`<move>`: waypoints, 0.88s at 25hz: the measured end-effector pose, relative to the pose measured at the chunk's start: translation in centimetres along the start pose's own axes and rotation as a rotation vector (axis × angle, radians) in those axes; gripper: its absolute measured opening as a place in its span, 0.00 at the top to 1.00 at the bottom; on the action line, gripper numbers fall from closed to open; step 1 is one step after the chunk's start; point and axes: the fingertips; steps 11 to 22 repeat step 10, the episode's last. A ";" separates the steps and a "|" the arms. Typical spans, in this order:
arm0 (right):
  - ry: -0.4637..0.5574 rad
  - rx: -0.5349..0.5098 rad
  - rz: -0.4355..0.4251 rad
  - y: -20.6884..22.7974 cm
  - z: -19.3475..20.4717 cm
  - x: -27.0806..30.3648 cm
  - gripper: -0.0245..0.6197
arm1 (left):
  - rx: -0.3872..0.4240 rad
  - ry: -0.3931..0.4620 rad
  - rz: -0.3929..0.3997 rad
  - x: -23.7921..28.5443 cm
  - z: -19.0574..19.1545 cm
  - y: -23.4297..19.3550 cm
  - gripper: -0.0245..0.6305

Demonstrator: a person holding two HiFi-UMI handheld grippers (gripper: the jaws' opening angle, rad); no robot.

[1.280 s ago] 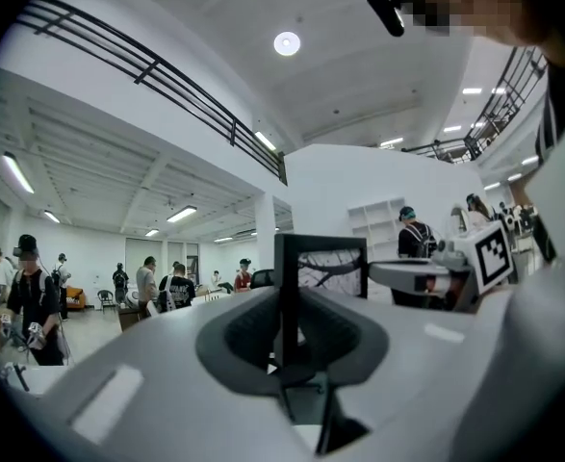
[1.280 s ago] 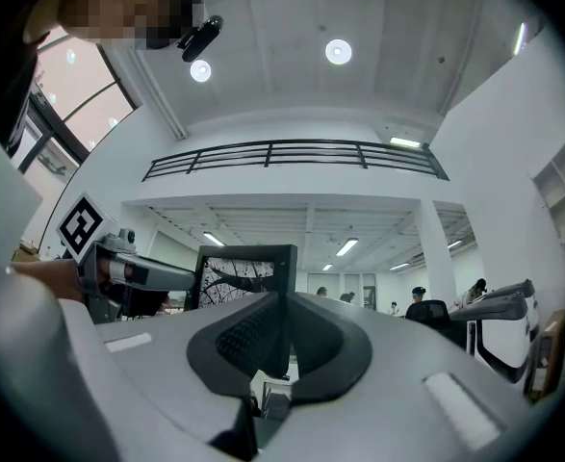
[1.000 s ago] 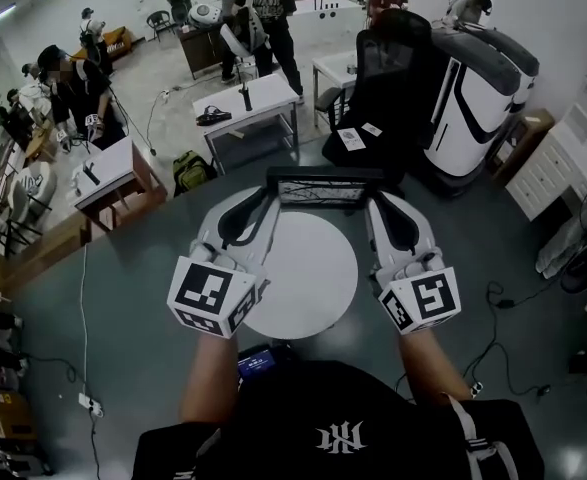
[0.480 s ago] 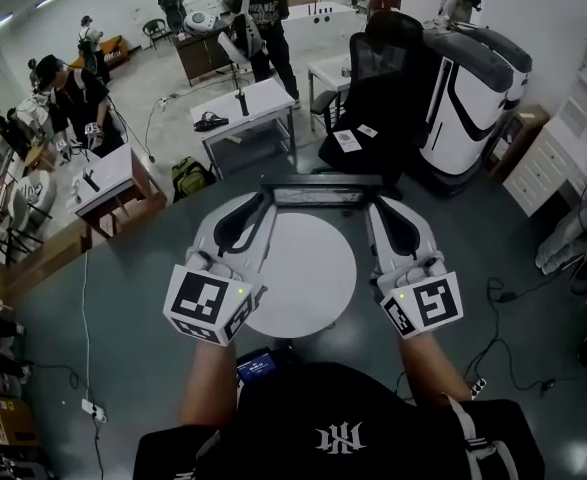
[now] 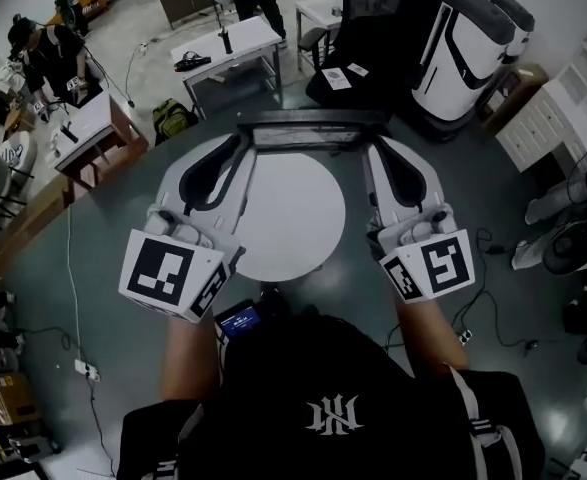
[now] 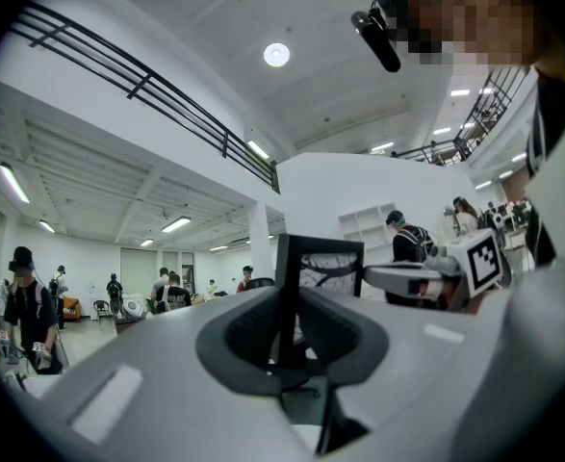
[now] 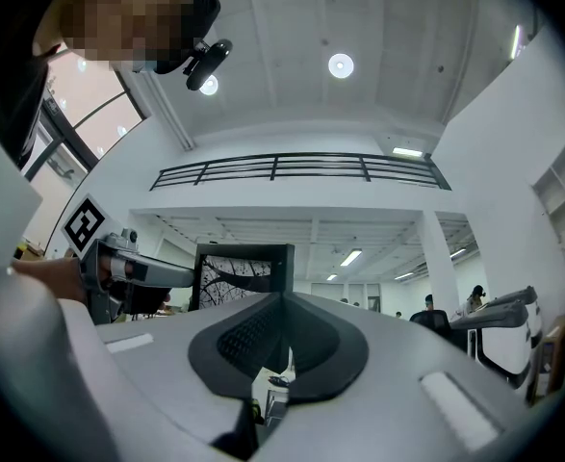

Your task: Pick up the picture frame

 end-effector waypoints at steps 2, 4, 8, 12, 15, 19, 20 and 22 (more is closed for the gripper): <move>-0.006 0.000 -0.004 -0.2 0.2 -0.1 0.95 | -0.007 -0.004 -0.003 -0.2 0.4 0.0 0.88; -0.012 0.002 -0.009 -0.5 0.5 -0.2 0.95 | -0.015 -0.011 -0.007 -0.4 0.9 0.0 0.88; -0.009 0.012 -0.018 -0.9 1.0 0.0 0.95 | -0.014 -0.009 -0.009 -0.6 1.3 -0.4 0.88; -0.006 0.021 -0.023 -1.0 1.3 0.2 0.95 | -0.010 -0.006 -0.008 -0.6 1.5 -0.7 0.88; -0.006 0.021 -0.023 -1.0 1.3 0.2 0.95 | -0.010 -0.006 -0.008 -0.6 1.5 -0.7 0.88; -0.006 0.021 -0.023 -1.0 1.3 0.2 0.95 | -0.010 -0.006 -0.008 -0.6 1.5 -0.7 0.88; -0.006 0.021 -0.023 -1.0 1.3 0.2 0.95 | -0.010 -0.006 -0.008 -0.6 1.5 -0.7 0.88; -0.006 0.021 -0.023 -1.0 1.3 0.2 0.95 | -0.010 -0.006 -0.008 -0.6 1.5 -0.7 0.88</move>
Point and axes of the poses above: the fingertips, and each gripper's own axes: x forward along the fingers, y to its right, z out of its underside, and after that the axes turned 9 degrees about z, right-handed
